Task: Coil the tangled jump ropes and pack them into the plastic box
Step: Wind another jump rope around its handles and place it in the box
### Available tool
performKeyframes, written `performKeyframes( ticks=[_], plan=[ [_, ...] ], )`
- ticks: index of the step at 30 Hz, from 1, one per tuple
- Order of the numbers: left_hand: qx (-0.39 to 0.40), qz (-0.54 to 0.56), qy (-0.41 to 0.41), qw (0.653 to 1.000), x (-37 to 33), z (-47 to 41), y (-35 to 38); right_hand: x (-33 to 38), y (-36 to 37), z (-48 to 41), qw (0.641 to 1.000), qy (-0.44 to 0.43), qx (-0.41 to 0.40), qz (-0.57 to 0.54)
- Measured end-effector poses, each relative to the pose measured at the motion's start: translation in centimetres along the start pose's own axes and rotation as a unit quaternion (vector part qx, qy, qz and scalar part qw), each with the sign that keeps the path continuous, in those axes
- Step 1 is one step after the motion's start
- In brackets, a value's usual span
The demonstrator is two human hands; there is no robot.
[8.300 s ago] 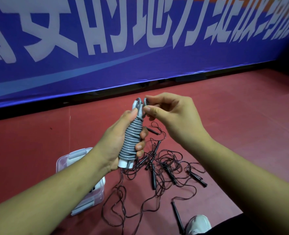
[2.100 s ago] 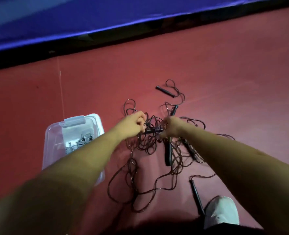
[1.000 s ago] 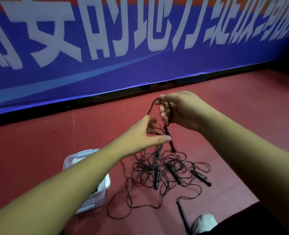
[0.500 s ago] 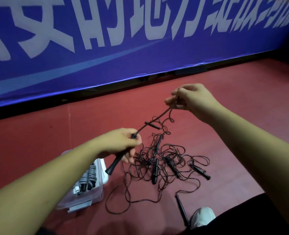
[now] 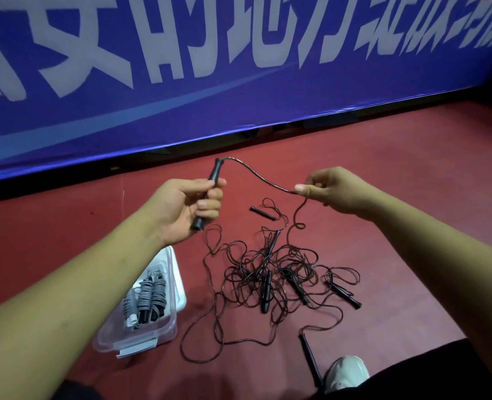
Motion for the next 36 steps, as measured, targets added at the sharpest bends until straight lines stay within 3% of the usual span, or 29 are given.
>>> performKeyframes(
  ticks=[6, 9, 12, 17, 21, 24, 27, 29, 36],
  plan=[
    [-0.049, 0.082, 0.149, 0.984, -3.1, 0.3, -1.9, -0.2, 2.1, -0.1, 0.992, -0.045, 0.083, -0.088],
    [-0.082, 0.162, 0.201, 0.963, -5.2, 0.9, -4.3, -2.3, 4.2, 0.6, 0.979, 0.011, 0.152, -0.137],
    [-0.118, 0.180, 0.207, 0.954, -5.7, 1.2, -6.1, -2.7, 5.0, 0.7, 0.973, 0.058, 0.146, -0.169],
    [-0.191, -0.071, 0.148, 0.968, -4.0, 1.1, -3.9, 0.3, 5.0, 0.5, 0.987, 0.013, 0.121, -0.108],
    [-0.115, -0.200, 0.079, 0.970, -0.6, 0.7, -0.5, 4.1, 5.9, 0.8, 0.986, -0.051, 0.148, -0.063],
    [-0.079, -0.332, 0.033, 0.939, 1.4, 0.2, 0.8, 6.1, 6.2, 0.6, 0.986, -0.081, 0.132, -0.065],
    [-0.091, -0.419, 0.022, 0.903, 2.1, 0.0, 0.8, 6.7, 6.2, 0.3, 0.988, -0.093, 0.115, -0.050],
    [-0.117, -0.400, 0.046, 0.908, 1.2, 0.0, 0.4, 6.4, 6.1, 0.2, 0.990, -0.090, 0.112, -0.010],
    [-0.198, -0.151, 0.136, 0.959, -3.3, 0.9, -3.3, 1.0, 4.7, -0.6, 0.992, -0.046, 0.115, 0.008]
  ],
)
Point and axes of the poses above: each hand's wrist, its own z-axis away from the middle knuckle, its own y-axis out of the palm, x = y × z, the point moved 5 cm from there along -z, towards the middle knuckle, and after that the axes turned 8 degrees about -y, right-handed, at the moved point
